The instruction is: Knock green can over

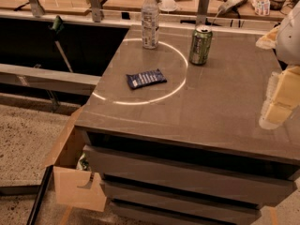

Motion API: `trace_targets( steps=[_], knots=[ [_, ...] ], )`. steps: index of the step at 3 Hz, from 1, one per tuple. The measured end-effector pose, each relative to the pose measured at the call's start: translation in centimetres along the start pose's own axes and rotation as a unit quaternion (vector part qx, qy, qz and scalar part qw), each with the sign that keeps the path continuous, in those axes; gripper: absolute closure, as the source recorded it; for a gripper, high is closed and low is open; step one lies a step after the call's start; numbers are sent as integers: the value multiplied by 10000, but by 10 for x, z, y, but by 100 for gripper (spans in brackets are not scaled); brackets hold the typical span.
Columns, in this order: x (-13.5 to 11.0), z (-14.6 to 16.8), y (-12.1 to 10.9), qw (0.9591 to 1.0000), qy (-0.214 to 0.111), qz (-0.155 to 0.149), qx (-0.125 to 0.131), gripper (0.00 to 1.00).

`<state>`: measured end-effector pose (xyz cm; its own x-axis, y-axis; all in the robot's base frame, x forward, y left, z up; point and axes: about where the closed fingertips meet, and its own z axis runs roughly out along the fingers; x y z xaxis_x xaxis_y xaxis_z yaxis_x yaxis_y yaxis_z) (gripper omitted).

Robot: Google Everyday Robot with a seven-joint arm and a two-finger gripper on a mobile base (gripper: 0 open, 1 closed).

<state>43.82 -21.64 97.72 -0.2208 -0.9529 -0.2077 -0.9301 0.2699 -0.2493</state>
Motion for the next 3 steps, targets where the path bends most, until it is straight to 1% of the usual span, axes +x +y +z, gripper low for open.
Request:
trace_targets(
  steps=[1,2,3],
  knots=[
    [-1,0,-1,10000,-44,29,13,0],
    [-17,-3,-11,9961,-719,481,189,0],
    [-10,-3,-26,9795,-1628,1078,493,0]
  ],
)
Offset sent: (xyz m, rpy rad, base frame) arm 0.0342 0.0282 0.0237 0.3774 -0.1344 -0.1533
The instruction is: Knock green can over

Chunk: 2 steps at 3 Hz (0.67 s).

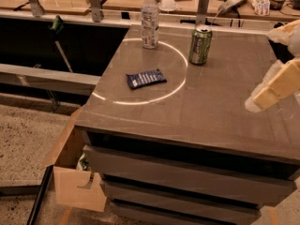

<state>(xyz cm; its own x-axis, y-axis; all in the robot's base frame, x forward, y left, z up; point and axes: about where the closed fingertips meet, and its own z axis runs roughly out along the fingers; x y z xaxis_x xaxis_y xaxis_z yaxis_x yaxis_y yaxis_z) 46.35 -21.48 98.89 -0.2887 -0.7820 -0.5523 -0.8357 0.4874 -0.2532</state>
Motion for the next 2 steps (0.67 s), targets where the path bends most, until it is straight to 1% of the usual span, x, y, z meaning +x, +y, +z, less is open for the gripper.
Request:
trace_targets(
  steps=[1,2],
  knots=[
    [6,-1,-28,9944,-902,342,429,0],
    [7,7,-76,9792,-1761,523,867,0]
  ],
)
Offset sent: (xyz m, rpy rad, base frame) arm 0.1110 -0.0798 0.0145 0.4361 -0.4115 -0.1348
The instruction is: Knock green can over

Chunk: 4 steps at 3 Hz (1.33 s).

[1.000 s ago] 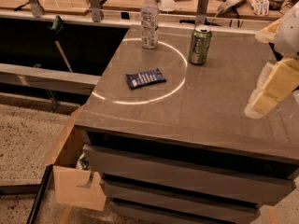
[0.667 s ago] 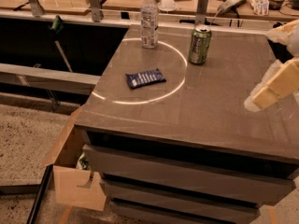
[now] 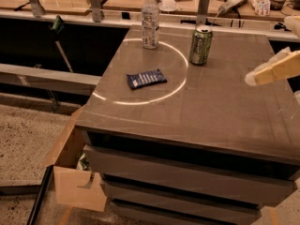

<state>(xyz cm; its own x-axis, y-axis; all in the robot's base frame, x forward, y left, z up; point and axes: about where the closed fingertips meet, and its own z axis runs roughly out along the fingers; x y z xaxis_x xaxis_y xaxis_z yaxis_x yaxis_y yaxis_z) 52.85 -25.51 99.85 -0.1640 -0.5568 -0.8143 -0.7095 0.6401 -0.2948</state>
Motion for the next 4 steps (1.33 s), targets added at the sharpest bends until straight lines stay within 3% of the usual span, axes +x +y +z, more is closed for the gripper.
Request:
trace_targets(
  steps=[2,3,4],
  knots=[
    [6,6,-4,9999,-60,120,110,0],
    [29,48,-36,9945,-653,685,438,0],
    [43,76,-52,9898,-959,980,397,0]
  ],
)
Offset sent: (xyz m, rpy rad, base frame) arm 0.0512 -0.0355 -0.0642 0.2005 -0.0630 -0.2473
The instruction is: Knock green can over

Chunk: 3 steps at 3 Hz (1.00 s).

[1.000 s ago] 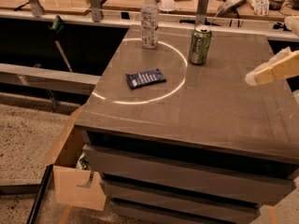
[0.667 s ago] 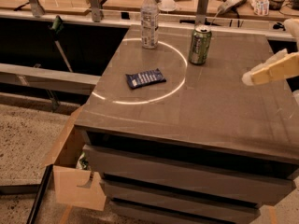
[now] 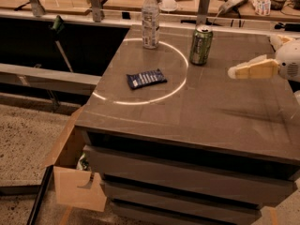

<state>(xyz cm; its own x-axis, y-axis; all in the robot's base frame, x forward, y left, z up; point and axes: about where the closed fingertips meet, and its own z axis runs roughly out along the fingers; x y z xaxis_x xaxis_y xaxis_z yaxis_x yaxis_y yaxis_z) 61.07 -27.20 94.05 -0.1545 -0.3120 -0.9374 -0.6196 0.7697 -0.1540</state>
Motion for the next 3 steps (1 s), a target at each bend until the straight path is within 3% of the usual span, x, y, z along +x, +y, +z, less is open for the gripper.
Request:
trace_targets(
  steps=[1,2,3],
  knots=[
    [13,36,1,9995,-130,176,-240,0],
    [18,74,0,9986,-219,154,-448,0],
    [22,104,-12,9985,-294,204,-424,0]
  ],
)
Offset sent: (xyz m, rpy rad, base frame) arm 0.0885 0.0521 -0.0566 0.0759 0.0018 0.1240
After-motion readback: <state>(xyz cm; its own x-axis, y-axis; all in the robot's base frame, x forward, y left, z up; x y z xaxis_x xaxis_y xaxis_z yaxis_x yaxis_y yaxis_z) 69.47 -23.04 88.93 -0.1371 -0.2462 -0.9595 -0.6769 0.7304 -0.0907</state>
